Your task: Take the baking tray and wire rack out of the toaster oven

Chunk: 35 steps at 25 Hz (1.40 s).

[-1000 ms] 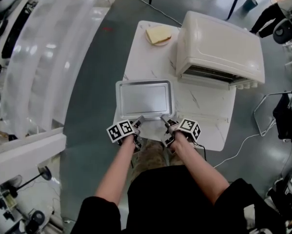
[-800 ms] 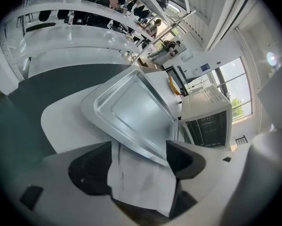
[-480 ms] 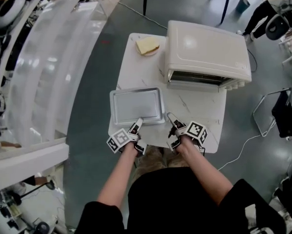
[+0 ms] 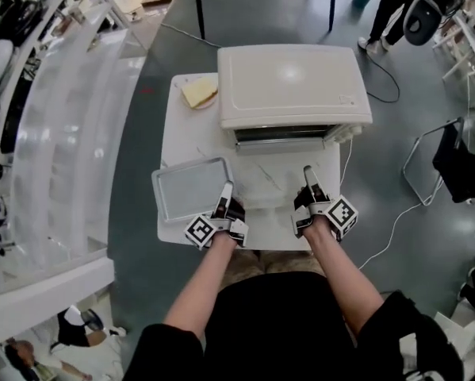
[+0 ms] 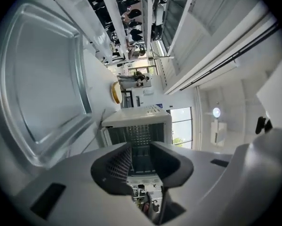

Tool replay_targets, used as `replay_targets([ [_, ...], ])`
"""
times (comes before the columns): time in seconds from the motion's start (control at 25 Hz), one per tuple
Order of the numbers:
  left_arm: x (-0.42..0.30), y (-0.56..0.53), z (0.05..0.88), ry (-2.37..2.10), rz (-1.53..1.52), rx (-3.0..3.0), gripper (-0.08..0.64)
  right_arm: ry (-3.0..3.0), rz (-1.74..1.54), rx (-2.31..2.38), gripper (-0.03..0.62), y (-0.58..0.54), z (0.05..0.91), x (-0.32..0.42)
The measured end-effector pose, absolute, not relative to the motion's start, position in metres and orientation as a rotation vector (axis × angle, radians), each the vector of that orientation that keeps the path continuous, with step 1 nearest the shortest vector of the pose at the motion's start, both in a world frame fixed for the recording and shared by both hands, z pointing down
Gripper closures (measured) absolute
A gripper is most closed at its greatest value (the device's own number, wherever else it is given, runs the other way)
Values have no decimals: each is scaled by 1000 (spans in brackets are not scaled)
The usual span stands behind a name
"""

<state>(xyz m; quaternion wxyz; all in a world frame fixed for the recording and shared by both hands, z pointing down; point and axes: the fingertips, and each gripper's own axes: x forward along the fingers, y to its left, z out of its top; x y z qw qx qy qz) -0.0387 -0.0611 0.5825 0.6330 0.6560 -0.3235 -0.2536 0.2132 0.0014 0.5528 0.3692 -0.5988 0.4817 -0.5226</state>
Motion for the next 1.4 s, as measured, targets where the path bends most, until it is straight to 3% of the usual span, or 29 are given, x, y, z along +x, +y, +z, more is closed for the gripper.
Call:
replay_targets([
  [0.2, 8, -82, 601, -769, -578, 1449, 459, 1204, -1310, -1540, 383, -7, 563, 261],
  [0.68, 91, -135, 628, -763, -578, 1463, 457, 1187, -1380, -1524, 382, -56, 604, 309],
  [1.4, 122, -181, 665, -821, -559, 1455, 457, 1182, -1366, -1494, 417, -123, 649, 330],
])
